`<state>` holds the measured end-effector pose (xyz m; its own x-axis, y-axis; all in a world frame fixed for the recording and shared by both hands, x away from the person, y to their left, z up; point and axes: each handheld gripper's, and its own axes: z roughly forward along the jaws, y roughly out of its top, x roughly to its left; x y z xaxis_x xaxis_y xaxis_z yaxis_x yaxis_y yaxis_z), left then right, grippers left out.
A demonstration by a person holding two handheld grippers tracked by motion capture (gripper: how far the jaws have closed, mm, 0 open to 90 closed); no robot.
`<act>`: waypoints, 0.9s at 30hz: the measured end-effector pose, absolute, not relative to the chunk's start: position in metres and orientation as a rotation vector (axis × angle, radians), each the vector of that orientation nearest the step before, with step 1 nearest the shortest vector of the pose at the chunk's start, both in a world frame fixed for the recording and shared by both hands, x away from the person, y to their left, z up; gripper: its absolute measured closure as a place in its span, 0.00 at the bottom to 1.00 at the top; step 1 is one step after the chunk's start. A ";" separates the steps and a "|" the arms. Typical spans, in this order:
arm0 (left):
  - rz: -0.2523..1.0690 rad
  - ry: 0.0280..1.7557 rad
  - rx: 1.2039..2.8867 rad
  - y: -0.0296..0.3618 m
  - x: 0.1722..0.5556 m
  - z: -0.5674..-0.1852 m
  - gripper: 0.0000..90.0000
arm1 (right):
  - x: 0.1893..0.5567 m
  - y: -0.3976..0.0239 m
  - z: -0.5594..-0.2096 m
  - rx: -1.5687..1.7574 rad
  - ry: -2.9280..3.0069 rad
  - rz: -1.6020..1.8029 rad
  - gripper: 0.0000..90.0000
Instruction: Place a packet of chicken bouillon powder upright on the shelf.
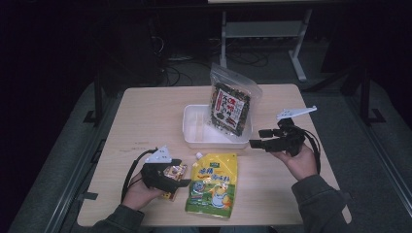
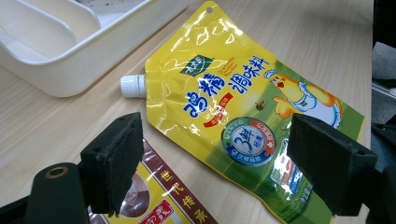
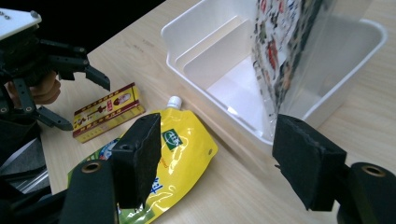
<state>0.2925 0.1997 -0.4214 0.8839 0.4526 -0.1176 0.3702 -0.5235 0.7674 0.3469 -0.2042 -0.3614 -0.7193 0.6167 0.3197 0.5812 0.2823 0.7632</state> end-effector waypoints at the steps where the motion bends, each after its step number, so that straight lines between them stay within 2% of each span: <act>1: 0.120 0.591 2.177 0.200 0.292 -0.421 0.20 | 0.347 -0.204 -0.361 1.161 2.485 1.452 0.36; 27: 0.109 0.587 2.185 0.195 0.292 -0.423 0.21 | 0.349 -0.165 -0.401 1.191 2.683 1.269 0.39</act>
<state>0.2918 0.1951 -0.4227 0.8861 0.4469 -0.1227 0.3726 -0.5295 0.7621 0.3485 -0.1649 -0.4013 -0.7212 0.6019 0.3429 0.6469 0.4082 0.6441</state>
